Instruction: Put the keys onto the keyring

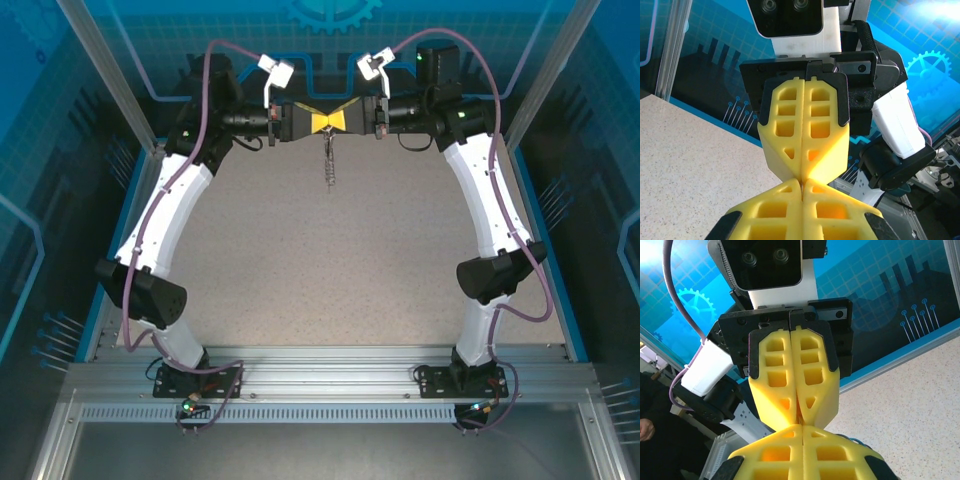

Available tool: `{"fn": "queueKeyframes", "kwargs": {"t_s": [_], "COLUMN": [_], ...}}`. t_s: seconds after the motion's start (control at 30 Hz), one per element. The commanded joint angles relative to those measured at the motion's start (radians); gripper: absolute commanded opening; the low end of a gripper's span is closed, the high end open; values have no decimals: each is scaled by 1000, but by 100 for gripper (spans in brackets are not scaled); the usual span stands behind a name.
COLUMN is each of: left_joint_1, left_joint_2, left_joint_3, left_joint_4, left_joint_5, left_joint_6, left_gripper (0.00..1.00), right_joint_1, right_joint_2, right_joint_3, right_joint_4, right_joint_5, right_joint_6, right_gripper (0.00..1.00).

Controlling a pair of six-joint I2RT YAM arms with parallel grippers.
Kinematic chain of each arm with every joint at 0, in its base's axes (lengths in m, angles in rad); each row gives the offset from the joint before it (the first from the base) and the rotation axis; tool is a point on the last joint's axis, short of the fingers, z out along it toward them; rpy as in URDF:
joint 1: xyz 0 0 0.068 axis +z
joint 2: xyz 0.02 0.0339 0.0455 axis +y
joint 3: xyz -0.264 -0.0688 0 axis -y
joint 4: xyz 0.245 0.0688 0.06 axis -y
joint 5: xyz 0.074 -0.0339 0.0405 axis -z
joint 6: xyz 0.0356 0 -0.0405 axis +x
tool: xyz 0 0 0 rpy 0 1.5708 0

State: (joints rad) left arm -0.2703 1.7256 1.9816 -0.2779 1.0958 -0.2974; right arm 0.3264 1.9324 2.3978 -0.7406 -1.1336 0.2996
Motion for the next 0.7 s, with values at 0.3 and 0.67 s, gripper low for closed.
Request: {"fn": "queueKeyframes", "kwargs": {"t_s": [0.3,0.67], "left_joint_1": [7,6], "left_joint_2": [-125,-130], "left_joint_3": [-181,-177], "left_joint_4": [409,473], "left_joint_5": [-110,-176], "left_joint_6": [-212,-252], "left_gripper": [0,0], "right_joint_1": [-34,-46], "right_joint_2": [-110,-235], "right_joint_3": [-119,-386], "right_joint_4": [290,605], "right_joint_5": [61,76], "right_joint_6": [212,390], "right_gripper": [37,45]}}
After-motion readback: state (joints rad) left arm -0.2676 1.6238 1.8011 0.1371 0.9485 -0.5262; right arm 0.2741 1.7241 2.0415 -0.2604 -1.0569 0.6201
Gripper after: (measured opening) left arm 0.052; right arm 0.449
